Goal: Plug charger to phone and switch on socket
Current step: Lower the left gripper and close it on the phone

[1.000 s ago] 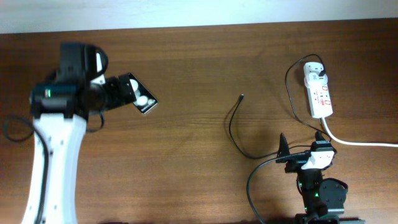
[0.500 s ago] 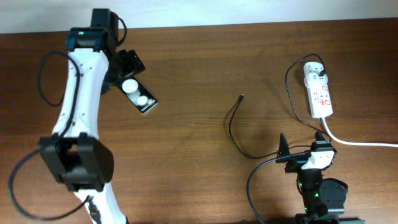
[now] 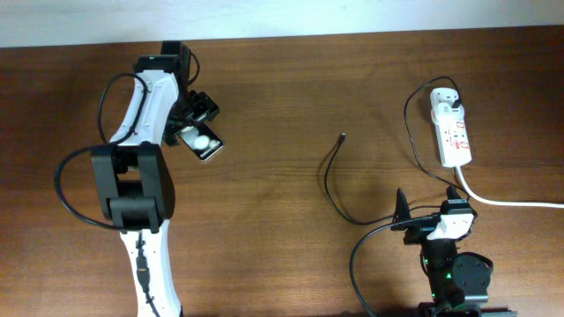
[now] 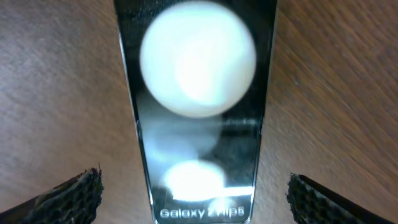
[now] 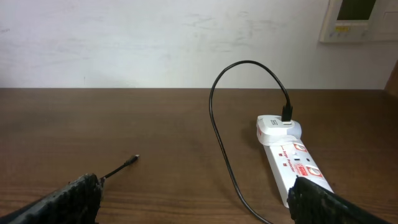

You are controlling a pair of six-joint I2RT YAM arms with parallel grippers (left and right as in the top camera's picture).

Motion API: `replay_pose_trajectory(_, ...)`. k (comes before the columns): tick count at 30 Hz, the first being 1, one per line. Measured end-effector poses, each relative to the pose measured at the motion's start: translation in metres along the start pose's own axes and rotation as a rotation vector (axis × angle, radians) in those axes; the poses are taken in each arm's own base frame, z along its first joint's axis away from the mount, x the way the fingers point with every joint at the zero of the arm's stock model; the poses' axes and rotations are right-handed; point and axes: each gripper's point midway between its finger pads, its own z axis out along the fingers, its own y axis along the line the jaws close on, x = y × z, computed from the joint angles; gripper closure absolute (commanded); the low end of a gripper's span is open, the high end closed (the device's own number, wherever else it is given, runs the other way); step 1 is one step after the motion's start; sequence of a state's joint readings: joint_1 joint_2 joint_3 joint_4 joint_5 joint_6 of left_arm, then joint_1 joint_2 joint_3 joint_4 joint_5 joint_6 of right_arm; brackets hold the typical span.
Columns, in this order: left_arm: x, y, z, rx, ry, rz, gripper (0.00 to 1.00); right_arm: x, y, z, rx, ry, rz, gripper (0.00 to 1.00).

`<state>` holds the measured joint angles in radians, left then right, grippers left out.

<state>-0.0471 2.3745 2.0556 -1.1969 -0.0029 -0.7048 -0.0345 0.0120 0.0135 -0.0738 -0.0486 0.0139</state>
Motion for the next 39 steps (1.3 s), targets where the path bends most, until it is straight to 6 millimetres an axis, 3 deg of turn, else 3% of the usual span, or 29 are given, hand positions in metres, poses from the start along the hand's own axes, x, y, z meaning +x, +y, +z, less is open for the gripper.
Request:
replay_pose_trajectory(5,-0.006,0.010,0.022,-0.013,0.030,-0.029,0.01,0.000,0.000,0.000,0.000,0.000,0.001,0.01)
replay_pose_trajectory(12,-0.022,0.001,0.023,0.031,-0.023,-0.035,0.01,0.000,0.000,0.000,0.000,0.000,0.001,0.01)
replay_pose_trajectory(22,-0.021,0.000,0.029,0.031,-0.013,-0.033,0.00,0.000,0.000,0.000,0.000,0.000,0.000,0.01)
replay_pose_trajectory(25,-0.020,-0.001,0.029,0.034,-0.008,-0.032,0.10,0.000,0.000,0.000,0.000,0.000,0.001,0.01)
replay_pose_trajectory(31,-0.018,-0.001,0.029,0.033,0.000,0.017,0.06,0.000,0.000,0.000,0.000,0.000,0.000,0.01)
replay_pose_trajectory(39,-0.017,0.000,0.031,0.032,0.003,0.066,0.12,0.000,0.000,0.000,0.000,0.000,0.001,0.01)
